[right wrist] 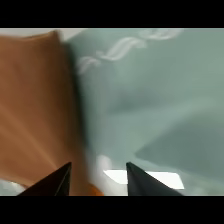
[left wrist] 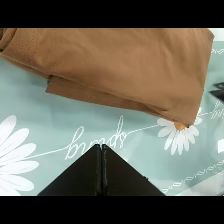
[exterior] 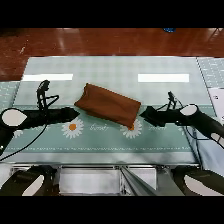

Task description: Fold the shirts.

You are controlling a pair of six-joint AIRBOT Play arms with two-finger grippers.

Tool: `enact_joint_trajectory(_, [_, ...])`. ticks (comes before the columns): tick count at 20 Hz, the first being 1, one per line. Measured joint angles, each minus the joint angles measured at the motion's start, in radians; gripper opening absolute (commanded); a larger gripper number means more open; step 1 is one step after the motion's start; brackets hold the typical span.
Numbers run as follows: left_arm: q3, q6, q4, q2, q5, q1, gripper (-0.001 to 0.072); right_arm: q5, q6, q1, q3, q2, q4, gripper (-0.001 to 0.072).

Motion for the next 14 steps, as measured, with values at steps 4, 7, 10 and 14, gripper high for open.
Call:
enact_joint_trajectory(4, [0.0,0.0,0.0,0.0,-0.01,0.0,0.0022,0.011,-0.115,0.053,0.111,-0.152,0.123,0.0147])
enact_joint_trajectory(7, [0.0,0.0,0.0,-0.002,-0.011,0.0,0.0021,0.046,-0.187,0.088,0.217,-0.225,0.156,0.0021])
enact_joint_trajectory(10, [0.0,0.001,0.0,-0.009,-0.01,0.0,0.0022,0.111,-0.241,0.118,0.346,-0.253,0.14,0.0021])
enact_joint_trajectory(14, [0.0,0.001,0.0,-0.016,-0.01,0.0,0.0022,0.17,-0.186,0.122,0.588,-0.245,-0.008,0.0021])
